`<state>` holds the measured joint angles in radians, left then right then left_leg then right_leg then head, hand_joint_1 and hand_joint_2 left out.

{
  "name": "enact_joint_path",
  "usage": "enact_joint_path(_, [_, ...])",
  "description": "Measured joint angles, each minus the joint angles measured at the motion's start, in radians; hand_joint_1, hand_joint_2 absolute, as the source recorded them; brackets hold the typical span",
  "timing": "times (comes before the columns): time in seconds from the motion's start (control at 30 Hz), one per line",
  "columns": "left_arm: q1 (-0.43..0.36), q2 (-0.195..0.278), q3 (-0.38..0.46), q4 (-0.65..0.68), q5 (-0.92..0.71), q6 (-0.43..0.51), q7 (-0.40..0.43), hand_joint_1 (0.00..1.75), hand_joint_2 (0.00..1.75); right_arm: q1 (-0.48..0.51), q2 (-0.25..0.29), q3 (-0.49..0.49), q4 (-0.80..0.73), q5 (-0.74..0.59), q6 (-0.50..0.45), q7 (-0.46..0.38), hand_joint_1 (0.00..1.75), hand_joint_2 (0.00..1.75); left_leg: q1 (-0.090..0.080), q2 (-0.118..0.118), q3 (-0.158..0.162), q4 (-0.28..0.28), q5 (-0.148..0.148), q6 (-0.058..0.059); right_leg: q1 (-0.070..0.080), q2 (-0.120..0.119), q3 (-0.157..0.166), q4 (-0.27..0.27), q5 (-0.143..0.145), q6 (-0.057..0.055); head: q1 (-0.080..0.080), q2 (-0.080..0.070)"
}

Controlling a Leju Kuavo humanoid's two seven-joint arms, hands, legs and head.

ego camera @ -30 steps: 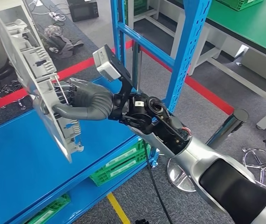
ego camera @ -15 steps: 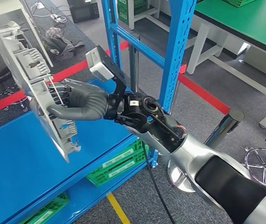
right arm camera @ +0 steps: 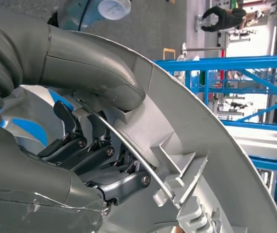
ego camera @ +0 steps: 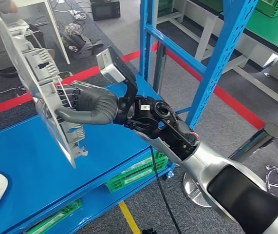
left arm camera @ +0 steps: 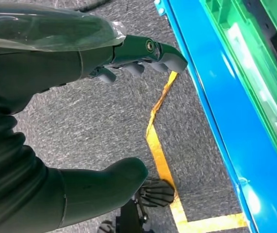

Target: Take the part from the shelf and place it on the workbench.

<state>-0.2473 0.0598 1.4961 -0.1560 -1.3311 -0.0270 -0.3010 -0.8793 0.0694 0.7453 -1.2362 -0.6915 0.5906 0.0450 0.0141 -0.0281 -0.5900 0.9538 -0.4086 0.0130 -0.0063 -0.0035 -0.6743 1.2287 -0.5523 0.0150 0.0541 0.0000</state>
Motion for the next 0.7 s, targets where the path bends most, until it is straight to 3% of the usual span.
enact_joint_path(0.1, [0.000, -0.003, 0.000, 0.000, 0.000, 0.000, -0.001, 0.00, 1.75, -0.001, 0.000, -0.001, 0.003, 0.000, 0.005, 0.000, 1.75, 1.75, -0.003, -0.018, 0.005, 0.000, -0.002, -0.003, 0.006, 0.028, 0.088, -0.195, 0.099, -0.025, 0.006, 0.000])
enact_joint_path(0.17, [0.000, -0.004, 0.000, 0.000, 0.000, 0.000, -0.001, 0.00, 1.75, -0.004, 0.002, -0.002, 0.005, 0.000, 0.007, -0.001, 1.75, 1.75, -0.001, -0.026, 0.000, 0.000, 0.000, -0.011, 0.010, 0.039, 0.118, -0.254, 0.110, -0.033, 0.009, 0.000])
enact_joint_path(0.27, [0.003, -0.003, 0.000, 0.000, 0.000, 0.000, -0.001, 0.00, 1.75, -0.006, 0.009, -0.003, 0.006, 0.000, 0.009, -0.001, 1.75, 1.75, 0.001, -0.026, -0.007, 0.006, -0.004, -0.027, 0.005, 0.025, 0.130, -0.278, 0.113, -0.038, 0.013, 0.000])
enact_joint_path(0.33, [0.001, -0.001, 0.000, 0.000, 0.000, 0.000, -0.001, 0.00, 1.75, -0.007, 0.013, -0.004, 0.006, -0.001, 0.010, -0.001, 1.75, 1.75, 0.000, -0.005, -0.042, 0.081, -0.047, -0.036, -0.001, 0.013, 0.138, -0.291, 0.118, -0.044, 0.001, 0.000])
enact_joint_path(0.4, [0.001, 0.000, 0.000, 0.000, 0.000, 0.000, -0.001, 0.00, 1.75, -0.006, 0.014, -0.004, 0.009, -0.001, 0.010, -0.001, 1.75, 1.75, 0.002, 0.010, -0.110, 0.219, -0.107, -0.045, 0.000, 0.000, 0.138, -0.292, 0.119, -0.047, -0.015, 0.000])
enact_joint_path(0.43, [0.002, 0.000, 0.000, 0.000, 0.000, 0.000, -0.001, 0.00, 1.75, -0.005, 0.014, -0.004, 0.011, 0.000, 0.010, -0.001, 1.75, 1.75, 0.004, 0.013, -0.137, 0.271, -0.122, -0.050, 0.000, -0.007, 0.137, -0.292, 0.118, -0.047, -0.021, 0.000])
enact_joint_path(0.47, [0.004, -0.001, 0.000, 0.000, 0.000, 0.000, -0.001, 0.00, 1.75, -0.003, 0.014, -0.004, 0.013, 0.000, 0.011, -0.001, 1.75, 1.75, 0.006, 0.016, -0.147, 0.287, -0.118, -0.053, 0.000, -0.013, 0.137, -0.292, 0.118, -0.047, -0.026, 0.000])
enact_joint_path(0.5, [0.004, -0.001, 0.000, 0.000, 0.000, 0.000, -0.001, 0.00, 1.75, -0.003, 0.014, -0.004, 0.014, 0.000, 0.011, -0.001, 1.75, 1.75, 0.008, 0.020, -0.135, 0.262, -0.097, -0.055, 0.000, -0.020, 0.137, -0.291, 0.117, -0.046, -0.030, 0.000])
enact_joint_path(0.6, [0.002, 0.001, 0.000, 0.000, 0.000, 0.000, -0.001, 0.00, 1.75, -0.005, 0.016, -0.004, 0.015, -0.001, 0.012, -0.001, 1.75, 1.75, 0.010, 0.055, -0.030, 0.054, -0.010, -0.053, 0.003, -0.037, 0.138, -0.283, 0.109, -0.035, -0.038, 0.000])
enact_joint_path(0.63, [0.000, 0.001, 0.000, 0.000, 0.000, 0.000, -0.001, 0.00, 1.75, -0.007, 0.017, -0.005, 0.015, -0.002, 0.012, -0.001, 1.75, 1.75, 0.008, 0.063, -0.009, 0.012, 0.002, -0.047, 0.006, -0.042, 0.138, -0.280, 0.105, -0.030, -0.038, 0.000])
enact_joint_path(0.7, [0.000, 0.000, 0.000, 0.000, 0.000, 0.000, -0.001, 0.00, 1.75, -0.008, 0.019, -0.006, 0.017, -0.002, 0.013, -0.002, 1.75, 1.75, 0.003, 0.054, -0.004, -0.001, 0.003, -0.032, 0.011, -0.051, 0.139, -0.278, 0.101, -0.021, -0.034, 0.000])
